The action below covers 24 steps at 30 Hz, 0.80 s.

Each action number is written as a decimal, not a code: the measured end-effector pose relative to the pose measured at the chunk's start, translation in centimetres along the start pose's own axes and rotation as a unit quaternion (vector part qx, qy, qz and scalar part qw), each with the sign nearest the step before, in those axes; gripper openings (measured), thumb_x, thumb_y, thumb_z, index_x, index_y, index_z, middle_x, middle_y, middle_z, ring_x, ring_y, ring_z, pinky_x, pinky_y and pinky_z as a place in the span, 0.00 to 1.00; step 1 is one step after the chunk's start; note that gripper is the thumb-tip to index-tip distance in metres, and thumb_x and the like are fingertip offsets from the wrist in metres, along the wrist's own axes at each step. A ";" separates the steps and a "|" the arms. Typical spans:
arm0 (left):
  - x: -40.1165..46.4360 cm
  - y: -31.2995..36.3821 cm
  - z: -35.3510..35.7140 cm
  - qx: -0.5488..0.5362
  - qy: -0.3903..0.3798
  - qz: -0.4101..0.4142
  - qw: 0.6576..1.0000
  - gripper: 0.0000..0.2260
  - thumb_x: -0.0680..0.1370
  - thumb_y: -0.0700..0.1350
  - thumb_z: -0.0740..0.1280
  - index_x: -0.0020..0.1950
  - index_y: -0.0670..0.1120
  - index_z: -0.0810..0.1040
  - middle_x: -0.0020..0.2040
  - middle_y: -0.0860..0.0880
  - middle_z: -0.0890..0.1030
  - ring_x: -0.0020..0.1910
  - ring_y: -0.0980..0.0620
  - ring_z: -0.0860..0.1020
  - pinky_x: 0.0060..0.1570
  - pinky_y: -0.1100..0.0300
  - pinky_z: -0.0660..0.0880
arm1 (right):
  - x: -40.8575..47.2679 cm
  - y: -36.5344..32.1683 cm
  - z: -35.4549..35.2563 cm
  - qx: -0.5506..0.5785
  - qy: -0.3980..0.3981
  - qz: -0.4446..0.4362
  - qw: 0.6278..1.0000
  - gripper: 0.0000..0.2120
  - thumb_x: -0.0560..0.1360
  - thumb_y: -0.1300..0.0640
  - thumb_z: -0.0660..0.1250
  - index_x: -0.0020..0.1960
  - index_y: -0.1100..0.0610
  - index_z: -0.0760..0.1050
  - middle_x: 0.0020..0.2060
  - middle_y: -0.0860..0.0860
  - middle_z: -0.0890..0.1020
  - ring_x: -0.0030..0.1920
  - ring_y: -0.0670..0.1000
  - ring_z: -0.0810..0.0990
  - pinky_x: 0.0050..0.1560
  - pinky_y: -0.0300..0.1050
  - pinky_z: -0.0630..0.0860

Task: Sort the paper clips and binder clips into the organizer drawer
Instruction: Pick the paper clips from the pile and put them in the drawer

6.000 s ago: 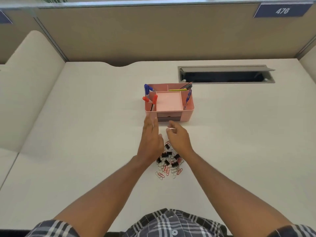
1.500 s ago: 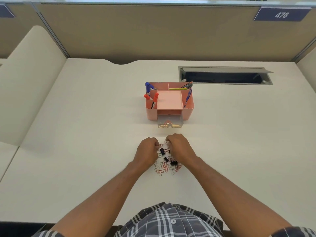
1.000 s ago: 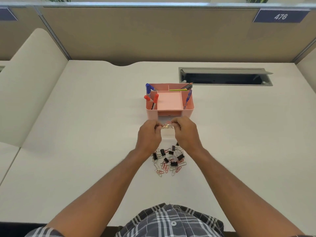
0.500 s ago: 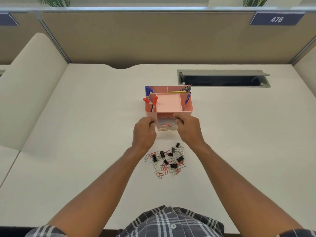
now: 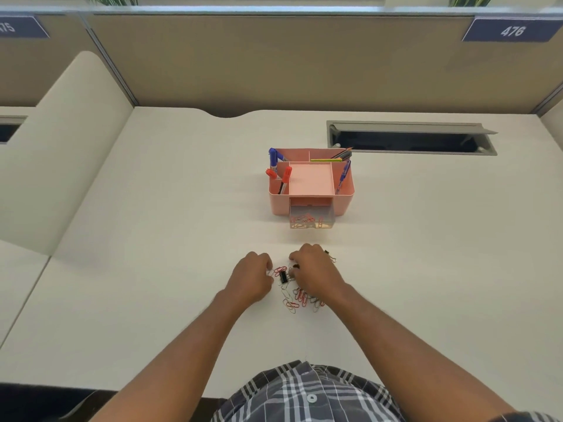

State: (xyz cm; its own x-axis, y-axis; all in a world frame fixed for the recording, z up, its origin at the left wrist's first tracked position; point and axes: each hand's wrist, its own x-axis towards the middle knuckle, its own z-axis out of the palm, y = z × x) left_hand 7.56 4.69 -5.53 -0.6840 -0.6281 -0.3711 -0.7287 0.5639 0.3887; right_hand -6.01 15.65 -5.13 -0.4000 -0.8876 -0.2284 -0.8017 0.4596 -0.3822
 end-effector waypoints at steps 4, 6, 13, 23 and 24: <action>0.0 0.6 0.8 -0.008 0.050 0.016 0.999 0.03 0.77 0.43 0.67 0.49 0.46 0.79 0.49 0.46 0.77 0.48 0.45 0.77 0.43 0.57 0.71 | -0.3 -0.1 0.7 -0.004 0.001 -0.001 1.000 0.09 0.76 0.61 0.63 0.55 0.58 0.78 0.48 0.55 0.77 0.51 0.58 0.75 0.47 0.51 0.74; 0.1 0.8 0.9 -0.013 0.061 0.022 0.998 0.03 0.77 0.42 0.67 0.47 0.45 0.79 0.47 0.46 0.78 0.47 0.46 0.77 0.43 0.57 0.71 | -0.4 0.2 0.6 0.018 0.010 0.000 1.000 0.11 0.76 0.63 0.60 0.55 0.58 0.79 0.48 0.55 0.77 0.50 0.57 0.76 0.47 0.51 0.74; 0.3 1.2 1.3 -0.024 0.085 0.044 0.995 0.04 0.77 0.40 0.65 0.43 0.45 0.76 0.45 0.47 0.78 0.46 0.47 0.76 0.43 0.54 0.73 | 0.1 2.3 -1.1 0.031 0.032 0.058 0.997 0.17 0.76 0.67 0.59 0.61 0.58 0.78 0.53 0.56 0.79 0.54 0.57 0.76 0.52 0.48 0.73; 0.6 0.9 2.1 -0.039 0.100 0.058 0.992 0.13 0.79 0.42 0.65 0.64 0.47 0.76 0.52 0.45 0.80 0.53 0.45 0.77 0.49 0.55 0.73 | -0.4 0.7 -0.1 -0.014 0.031 -0.034 0.999 0.15 0.77 0.64 0.61 0.60 0.55 0.79 0.50 0.56 0.78 0.52 0.58 0.74 0.50 0.53 0.74; 0.6 0.9 2.1 -0.029 0.098 0.061 0.993 0.12 0.79 0.43 0.65 0.63 0.47 0.77 0.52 0.45 0.80 0.53 0.45 0.77 0.48 0.54 0.73 | -0.4 0.8 0.0 -0.012 0.036 -0.035 0.999 0.14 0.77 0.64 0.61 0.59 0.55 0.79 0.49 0.55 0.77 0.52 0.58 0.74 0.50 0.53 0.73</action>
State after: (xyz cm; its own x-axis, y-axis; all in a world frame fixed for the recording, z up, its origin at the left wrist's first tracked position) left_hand 6.38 5.92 -7.15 -0.7424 -0.6533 -0.1485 -0.6340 0.6134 0.4709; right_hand -6.47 16.38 -5.38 -0.3737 -0.9176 -0.1360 -0.8385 0.3968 -0.3734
